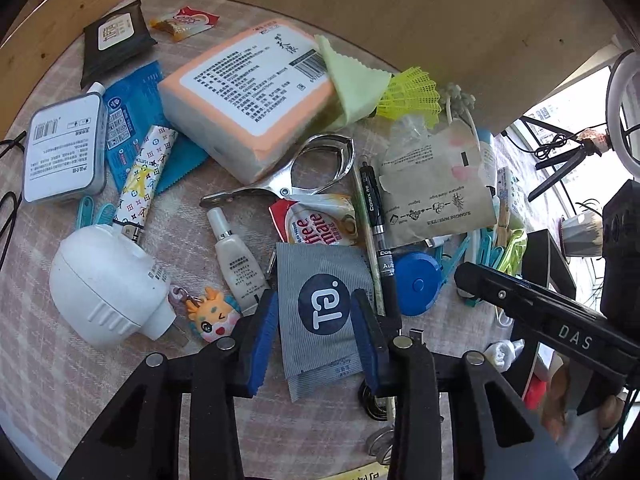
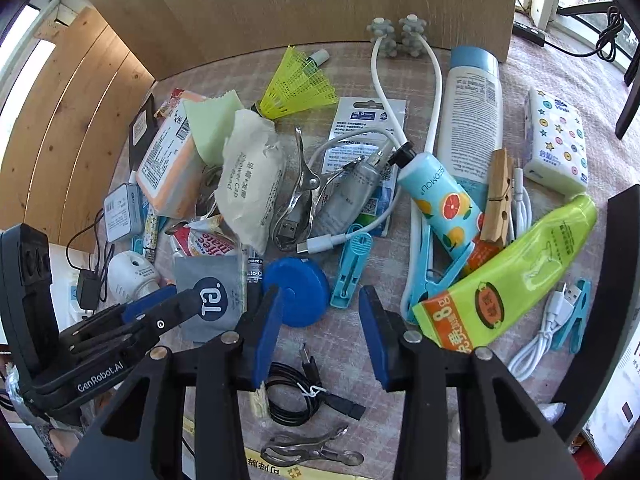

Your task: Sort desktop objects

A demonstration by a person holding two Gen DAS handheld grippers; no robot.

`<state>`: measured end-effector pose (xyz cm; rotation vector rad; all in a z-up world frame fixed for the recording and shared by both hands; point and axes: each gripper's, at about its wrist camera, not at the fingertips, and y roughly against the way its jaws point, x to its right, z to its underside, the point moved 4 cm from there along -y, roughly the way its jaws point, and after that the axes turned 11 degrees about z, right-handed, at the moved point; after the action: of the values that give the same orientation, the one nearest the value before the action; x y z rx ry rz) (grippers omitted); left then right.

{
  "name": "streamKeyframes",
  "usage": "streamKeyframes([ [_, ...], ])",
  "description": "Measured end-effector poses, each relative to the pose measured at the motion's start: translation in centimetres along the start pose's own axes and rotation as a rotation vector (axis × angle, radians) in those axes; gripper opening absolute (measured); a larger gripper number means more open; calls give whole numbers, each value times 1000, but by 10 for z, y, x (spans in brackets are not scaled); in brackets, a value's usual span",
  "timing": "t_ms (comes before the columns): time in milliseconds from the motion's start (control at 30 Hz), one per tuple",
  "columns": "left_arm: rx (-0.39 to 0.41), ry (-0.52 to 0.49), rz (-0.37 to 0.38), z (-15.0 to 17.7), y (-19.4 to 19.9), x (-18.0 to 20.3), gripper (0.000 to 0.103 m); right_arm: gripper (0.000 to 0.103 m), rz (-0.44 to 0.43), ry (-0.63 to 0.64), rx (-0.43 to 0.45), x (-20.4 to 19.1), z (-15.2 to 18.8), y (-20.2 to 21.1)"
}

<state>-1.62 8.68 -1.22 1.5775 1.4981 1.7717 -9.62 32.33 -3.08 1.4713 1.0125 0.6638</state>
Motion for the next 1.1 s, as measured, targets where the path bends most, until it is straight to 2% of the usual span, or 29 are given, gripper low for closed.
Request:
streamKeyframes([
  [133,-3,-18,26,-5,3,1,30,31,14,-30,-12,0,-1,-11],
  [333,-6,-22,79,-9,1,1,29,30,48,-63,-9,1,1,-22],
  [500,-17,-45,136,-9,-5,15,23,24,63,-90,-21,5,-3,-24],
  [667,-9,-92,96,-10,-10,24,4,20,83,-107,-14,5,-6,-31],
  [767,-4,-91,83,-11,-12,20,3,20,101,-87,-3,1,-7,-30],
  [867,9,-76,92,-10,-5,13,3,19,81,-87,0,1,-3,-28],
  [1100,66,-73,97,-2,23,6,2,19,34,-43,43,-5,29,2],
])
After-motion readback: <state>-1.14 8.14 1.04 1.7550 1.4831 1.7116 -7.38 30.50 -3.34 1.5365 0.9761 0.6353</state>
